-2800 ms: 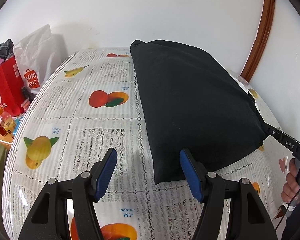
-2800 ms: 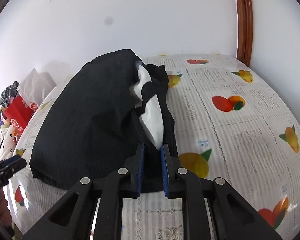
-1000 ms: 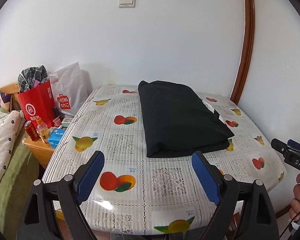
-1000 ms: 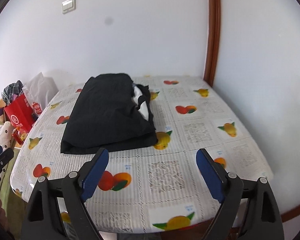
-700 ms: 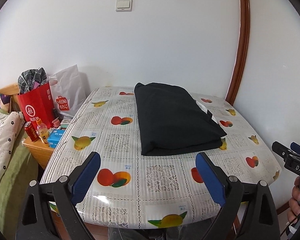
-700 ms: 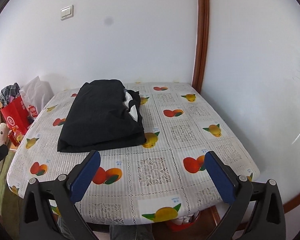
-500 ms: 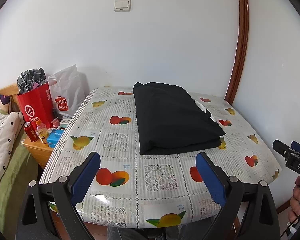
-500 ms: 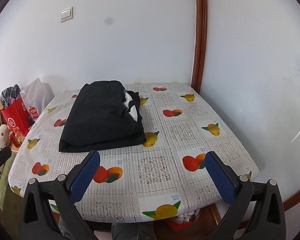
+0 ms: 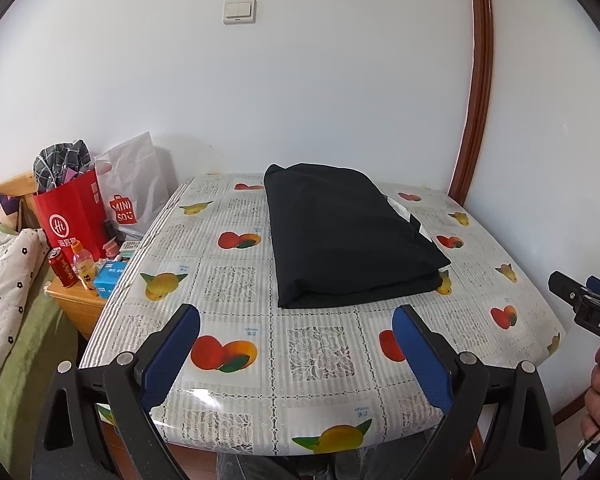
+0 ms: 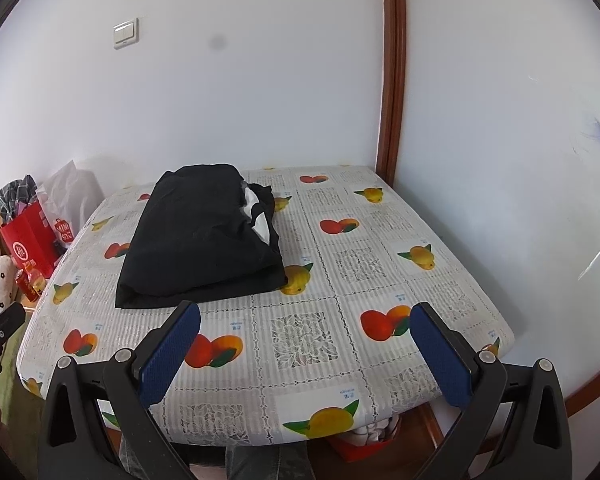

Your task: Fold large clothes

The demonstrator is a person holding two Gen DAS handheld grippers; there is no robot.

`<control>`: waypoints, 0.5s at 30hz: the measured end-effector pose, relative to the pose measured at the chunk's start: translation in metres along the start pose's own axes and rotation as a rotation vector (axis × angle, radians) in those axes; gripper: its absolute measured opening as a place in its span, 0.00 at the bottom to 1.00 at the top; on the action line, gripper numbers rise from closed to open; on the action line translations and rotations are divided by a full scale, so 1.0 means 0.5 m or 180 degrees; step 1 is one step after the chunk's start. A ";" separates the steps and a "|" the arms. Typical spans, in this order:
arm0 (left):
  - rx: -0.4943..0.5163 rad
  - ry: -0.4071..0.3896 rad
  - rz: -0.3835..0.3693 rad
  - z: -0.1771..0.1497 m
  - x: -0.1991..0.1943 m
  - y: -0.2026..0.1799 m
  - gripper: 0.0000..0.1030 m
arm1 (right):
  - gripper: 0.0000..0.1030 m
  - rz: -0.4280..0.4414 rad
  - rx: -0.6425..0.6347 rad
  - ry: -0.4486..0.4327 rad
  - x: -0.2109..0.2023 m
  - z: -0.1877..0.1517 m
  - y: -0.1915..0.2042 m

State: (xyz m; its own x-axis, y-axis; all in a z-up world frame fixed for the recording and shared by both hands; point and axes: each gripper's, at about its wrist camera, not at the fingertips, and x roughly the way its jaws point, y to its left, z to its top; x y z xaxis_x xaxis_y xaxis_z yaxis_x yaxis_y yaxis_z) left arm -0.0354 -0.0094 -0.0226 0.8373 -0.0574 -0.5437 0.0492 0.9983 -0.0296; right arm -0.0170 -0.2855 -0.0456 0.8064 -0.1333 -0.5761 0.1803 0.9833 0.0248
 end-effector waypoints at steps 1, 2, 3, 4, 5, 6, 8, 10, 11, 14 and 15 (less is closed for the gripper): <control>0.0002 0.0002 -0.0001 -0.001 0.000 -0.001 0.94 | 1.00 0.0000 0.0004 -0.0003 -0.001 0.000 0.000; 0.0007 0.0005 -0.0003 -0.001 0.001 -0.002 0.94 | 1.00 0.0000 0.0009 -0.0001 -0.001 0.000 -0.001; 0.0012 0.0008 -0.0005 -0.002 0.001 -0.002 0.94 | 1.00 -0.0002 0.0014 0.0002 -0.001 -0.001 -0.001; 0.0012 0.0013 -0.0007 -0.002 0.002 -0.002 0.94 | 1.00 -0.0002 0.0015 0.0001 -0.002 0.000 -0.002; 0.0011 0.0017 -0.0008 -0.002 0.002 -0.003 0.94 | 1.00 -0.0005 0.0012 0.0001 -0.002 0.000 -0.002; 0.0012 0.0023 -0.0012 -0.003 0.003 -0.003 0.94 | 0.99 -0.0012 0.0013 0.0003 -0.002 0.000 -0.002; 0.0019 0.0024 -0.0010 -0.002 0.003 -0.003 0.94 | 1.00 -0.0016 0.0021 0.0009 -0.001 0.000 -0.003; 0.0018 0.0022 -0.0007 -0.002 0.003 -0.003 0.94 | 1.00 -0.0016 0.0026 0.0017 0.000 -0.001 -0.004; 0.0017 0.0023 -0.0011 -0.002 0.003 -0.003 0.94 | 1.00 -0.0024 0.0029 0.0018 0.001 -0.001 -0.004; 0.0020 0.0024 -0.0007 -0.002 0.003 -0.003 0.95 | 1.00 -0.0014 0.0039 0.0015 -0.001 -0.002 -0.004; 0.0019 0.0025 -0.0005 -0.002 0.002 -0.003 0.95 | 1.00 -0.0014 0.0037 0.0011 -0.002 -0.002 -0.004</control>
State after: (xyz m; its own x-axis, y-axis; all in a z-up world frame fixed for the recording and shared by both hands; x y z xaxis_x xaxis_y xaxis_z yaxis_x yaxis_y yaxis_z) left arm -0.0350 -0.0110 -0.0240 0.8328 -0.0590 -0.5504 0.0539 0.9982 -0.0255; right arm -0.0186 -0.2871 -0.0459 0.8036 -0.1371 -0.5792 0.1903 0.9812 0.0319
